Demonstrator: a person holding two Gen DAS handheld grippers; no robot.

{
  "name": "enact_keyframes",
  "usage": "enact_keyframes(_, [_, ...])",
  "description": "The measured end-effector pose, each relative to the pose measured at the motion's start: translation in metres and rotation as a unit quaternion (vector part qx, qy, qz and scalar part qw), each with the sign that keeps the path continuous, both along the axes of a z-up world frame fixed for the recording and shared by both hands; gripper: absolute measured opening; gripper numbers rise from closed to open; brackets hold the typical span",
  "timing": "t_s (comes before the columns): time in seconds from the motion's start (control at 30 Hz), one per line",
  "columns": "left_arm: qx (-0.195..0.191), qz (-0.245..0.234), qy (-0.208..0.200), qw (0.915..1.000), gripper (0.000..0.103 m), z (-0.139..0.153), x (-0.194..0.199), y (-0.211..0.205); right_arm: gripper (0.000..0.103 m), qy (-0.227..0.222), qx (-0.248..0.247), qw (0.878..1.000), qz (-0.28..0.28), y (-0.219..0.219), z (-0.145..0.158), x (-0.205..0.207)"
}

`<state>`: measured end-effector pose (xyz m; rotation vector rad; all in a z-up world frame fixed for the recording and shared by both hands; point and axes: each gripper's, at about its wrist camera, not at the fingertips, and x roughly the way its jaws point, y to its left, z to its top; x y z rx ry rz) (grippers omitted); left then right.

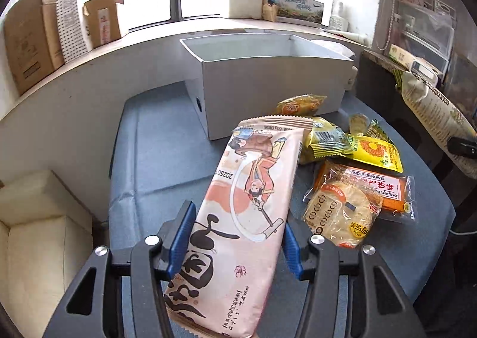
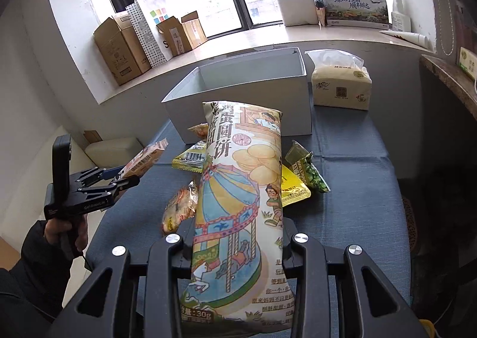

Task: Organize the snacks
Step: 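Grasp the pink wafer bar with the left gripper while the right holds the biscuit bag, then drop the pink wafer bar into the box while the right gripper carries the biscuit bag over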

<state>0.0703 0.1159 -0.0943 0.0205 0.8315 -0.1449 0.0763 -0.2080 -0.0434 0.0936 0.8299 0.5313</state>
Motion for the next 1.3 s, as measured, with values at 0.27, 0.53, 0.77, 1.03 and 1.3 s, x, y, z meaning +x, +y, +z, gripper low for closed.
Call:
enact_keyframes(0.27, [-0.035, 0.044, -0.026, 0.9981, 0.059, 0.027, -0.007, -0.032, 0.039, -0.009, 0.011, 1.0, 0.001, 0.01, 0.004, 0.009])
enact_keyframes(0.53, [-0.045, 0.045, -0.076, 0.9951, 0.059, 0.086, 0.02, -0.053, 0.039, -0.035, 0.026, 0.999, -0.019, 0.007, 0.03, 0.048])
enact_keyframes(0.77, [-0.043, 0.049, -0.088, 0.994, 0.059, 0.121, 0.079, -0.06, 0.039, -0.037, 0.051, 0.998, -0.027, 0.004, 0.056, 0.11])
enact_keyframes(1.03, [-0.005, 0.074, -0.041, 0.9964, 0.059, 0.108, 0.191, -0.062, 0.039, -0.013, 0.013, 0.999, -0.043, 0.034, 0.059, 0.203])
enact_keyframes(1.3, [0.027, 0.078, -0.009, 0.9965, 0.077, 0.073, 0.256, -0.069, 0.063, 0.0, -0.055, 0.997, -0.059, 0.057, 0.039, 0.269])
